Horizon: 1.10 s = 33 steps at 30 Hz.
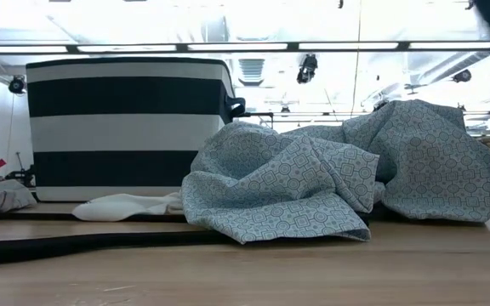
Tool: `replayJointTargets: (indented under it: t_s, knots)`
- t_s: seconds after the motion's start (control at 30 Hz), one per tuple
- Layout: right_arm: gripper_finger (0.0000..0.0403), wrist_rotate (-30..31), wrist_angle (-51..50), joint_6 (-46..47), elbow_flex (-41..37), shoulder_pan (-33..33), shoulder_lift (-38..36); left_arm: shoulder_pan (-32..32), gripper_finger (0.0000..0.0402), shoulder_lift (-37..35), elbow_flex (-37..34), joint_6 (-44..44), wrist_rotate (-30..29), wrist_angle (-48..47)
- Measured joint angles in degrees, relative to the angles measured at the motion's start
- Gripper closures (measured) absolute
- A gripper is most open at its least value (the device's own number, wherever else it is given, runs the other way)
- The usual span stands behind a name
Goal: Pick & Place Cloths
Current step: Put the gray boxer into the green bin
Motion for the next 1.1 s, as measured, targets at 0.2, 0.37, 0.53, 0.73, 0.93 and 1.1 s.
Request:
replayJointTargets:
  t_s: [0.2, 0.37, 0.53, 0.73, 0.93, 1.1]
  knots:
    - [0.0391, -6.7, -1.7, 16.6, -3.6, 6.3, 6.7, 0.0, 0.0280, 0.0, 0.0, 0.0, 0.0, -0.3]
    - [0.0390, -12.3, -4.5, 34.1, -8.3, 12.3, 13.0, 0.0, 0.0280, 0.0, 0.0, 0.0, 0.0, -1.3]
    - [0.0390, -18.1, -3.0, 44.0, -12.7, 16.4, 19.2, 0.0, 0.0280, 0.0, 0.0, 0.0, 0.0, -1.6]
    - [0.0390, -22.3, 6.1, 45.2, -15.5, 16.6, 25.9, 0.0, 0.0280, 0.0, 0.0, 0.0, -0.2, -1.6]
    - [0.0390, -21.8, 13.5, 36.5, -14.7, 16.4, 31.4, 0.0, 0.0280, 0.0, 0.0, 0.0, -0.2, -1.7]
    - [0.0390, -21.8, 13.3, 34.3, -13.1, 16.2, 34.6, 0.0, 0.0280, 0.0, 0.0, 0.0, -0.3, -2.6]
